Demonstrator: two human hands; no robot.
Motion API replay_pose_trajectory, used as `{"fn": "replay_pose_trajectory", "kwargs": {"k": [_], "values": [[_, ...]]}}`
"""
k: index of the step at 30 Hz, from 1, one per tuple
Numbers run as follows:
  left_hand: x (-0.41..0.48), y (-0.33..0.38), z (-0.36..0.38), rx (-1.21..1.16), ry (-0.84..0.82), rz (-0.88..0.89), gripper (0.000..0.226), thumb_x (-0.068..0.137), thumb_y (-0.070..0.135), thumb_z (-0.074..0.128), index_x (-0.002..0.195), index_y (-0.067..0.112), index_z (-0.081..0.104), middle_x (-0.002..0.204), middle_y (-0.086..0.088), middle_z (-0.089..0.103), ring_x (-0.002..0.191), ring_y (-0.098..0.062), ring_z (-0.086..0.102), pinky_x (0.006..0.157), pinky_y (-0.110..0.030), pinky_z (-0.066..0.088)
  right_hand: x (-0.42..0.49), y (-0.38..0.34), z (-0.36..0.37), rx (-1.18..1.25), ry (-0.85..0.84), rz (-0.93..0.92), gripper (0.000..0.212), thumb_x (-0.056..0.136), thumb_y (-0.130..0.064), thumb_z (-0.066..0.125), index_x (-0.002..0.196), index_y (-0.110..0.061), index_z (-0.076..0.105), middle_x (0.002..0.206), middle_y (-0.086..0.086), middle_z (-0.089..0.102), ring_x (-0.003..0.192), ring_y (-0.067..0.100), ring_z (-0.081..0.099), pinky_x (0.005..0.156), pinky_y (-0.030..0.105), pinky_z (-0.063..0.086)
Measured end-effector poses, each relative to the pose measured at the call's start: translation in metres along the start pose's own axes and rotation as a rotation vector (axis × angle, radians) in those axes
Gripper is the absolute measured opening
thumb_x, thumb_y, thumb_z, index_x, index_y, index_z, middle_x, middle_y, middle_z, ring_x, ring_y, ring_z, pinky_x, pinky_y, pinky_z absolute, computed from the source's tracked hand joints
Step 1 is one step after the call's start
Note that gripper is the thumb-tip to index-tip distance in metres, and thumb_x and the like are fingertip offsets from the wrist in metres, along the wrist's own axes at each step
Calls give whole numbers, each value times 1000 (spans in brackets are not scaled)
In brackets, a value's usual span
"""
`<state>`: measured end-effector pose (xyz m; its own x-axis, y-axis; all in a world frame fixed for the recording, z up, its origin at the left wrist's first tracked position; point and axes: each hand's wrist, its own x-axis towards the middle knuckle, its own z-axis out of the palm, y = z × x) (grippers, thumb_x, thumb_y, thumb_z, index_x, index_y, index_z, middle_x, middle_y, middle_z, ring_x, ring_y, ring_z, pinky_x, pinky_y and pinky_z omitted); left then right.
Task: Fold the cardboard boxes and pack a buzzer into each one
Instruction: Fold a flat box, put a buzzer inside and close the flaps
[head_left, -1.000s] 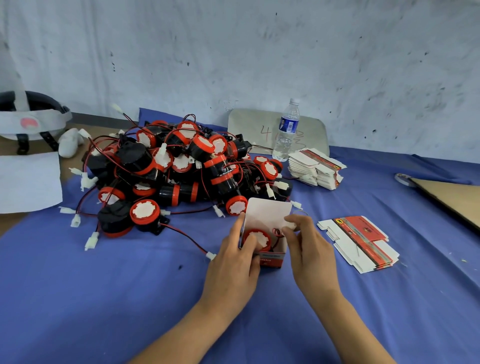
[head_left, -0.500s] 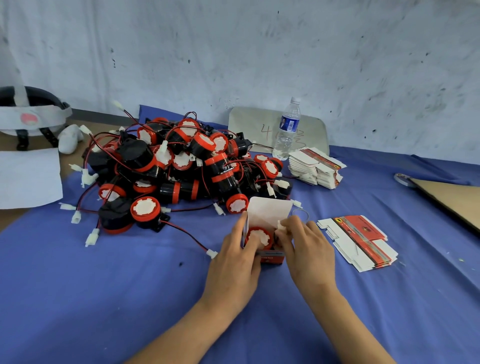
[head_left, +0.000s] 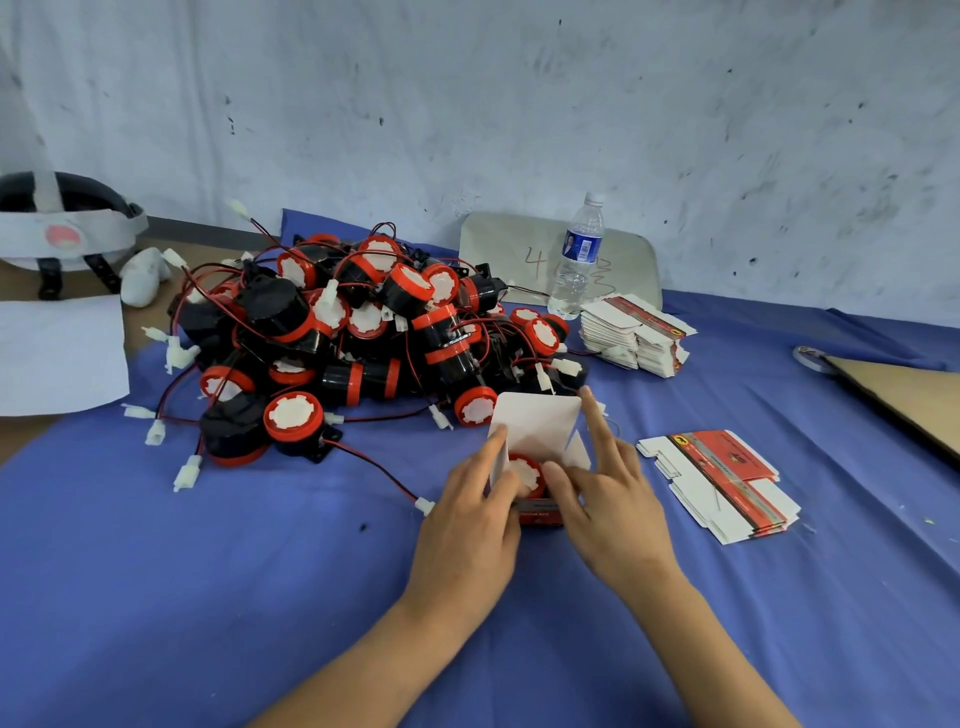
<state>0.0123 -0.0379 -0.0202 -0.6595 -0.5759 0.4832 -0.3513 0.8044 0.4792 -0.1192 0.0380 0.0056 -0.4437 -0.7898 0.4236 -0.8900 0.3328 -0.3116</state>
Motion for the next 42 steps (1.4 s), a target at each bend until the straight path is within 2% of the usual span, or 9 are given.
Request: {"fn": "replay_pose_trajectory", "kwargs": {"k": [5,9,15,20,28,32,36,39,42], "values": [[1,0,2,-52,-7,83,38,96,3,50,133,11,54,157,4,28,146,-8,21,111,-15,27,-1,-4,1,-100,-235,101,47,99,-54,29,116,-33,67,159,-17,-17,134,11,25,92,31,40],[2,4,0,4,-6,147,42,82,-6,64,119,13,62,135,-6,56,132,-22,48,103,-22,37,-2,-7,-3,121,-233,119,39,102,-34,31,140,-34,43,155,-15,26,118,13,47,89,33,46],[0,3,4,90,-73,136,54,75,-1,74,127,11,63,134,-17,57,129,-35,50,106,-46,35,-8,-16,-4,92,-279,63,36,98,-22,37,122,-13,63,158,-1,23,116,22,53,93,36,45],[1,2,3,66,-79,109,43,79,8,74,122,15,68,136,-15,56,131,-35,48,106,-49,38,-8,-17,-5,-6,-270,52,33,96,-23,42,93,-8,71,162,-3,14,93,22,59,71,27,40],[3,-5,6,120,-91,50,35,100,34,45,133,29,55,159,6,25,149,-12,9,120,-38,7,-11,-11,0,46,-27,-141,13,83,-11,64,71,-8,69,124,9,63,66,30,57,54,29,38],[2,-4,6,87,-80,48,30,98,38,48,123,32,61,157,6,28,149,-14,12,119,-39,5,-12,-7,0,397,73,-20,17,90,-22,54,92,-36,46,80,-2,66,61,19,56,56,37,48],[2,-9,7,93,-85,71,30,96,42,50,120,31,64,157,7,29,148,-13,11,119,-35,3,-7,-1,3,1008,98,181,39,96,3,42,109,-34,45,96,1,71,60,14,59,58,21,48],[2,-8,8,24,-35,117,24,91,35,60,109,23,71,146,-1,47,143,-18,27,115,-37,22,-3,2,6,1042,6,216,40,94,3,52,116,-31,51,102,-2,69,75,15,65,66,25,53],[3,-8,7,-38,18,123,23,89,31,64,107,18,71,140,0,53,139,-11,26,104,-19,28,-1,6,9,1052,-71,275,33,93,-3,58,116,-27,56,103,-4,71,88,23,66,78,36,54]]}}
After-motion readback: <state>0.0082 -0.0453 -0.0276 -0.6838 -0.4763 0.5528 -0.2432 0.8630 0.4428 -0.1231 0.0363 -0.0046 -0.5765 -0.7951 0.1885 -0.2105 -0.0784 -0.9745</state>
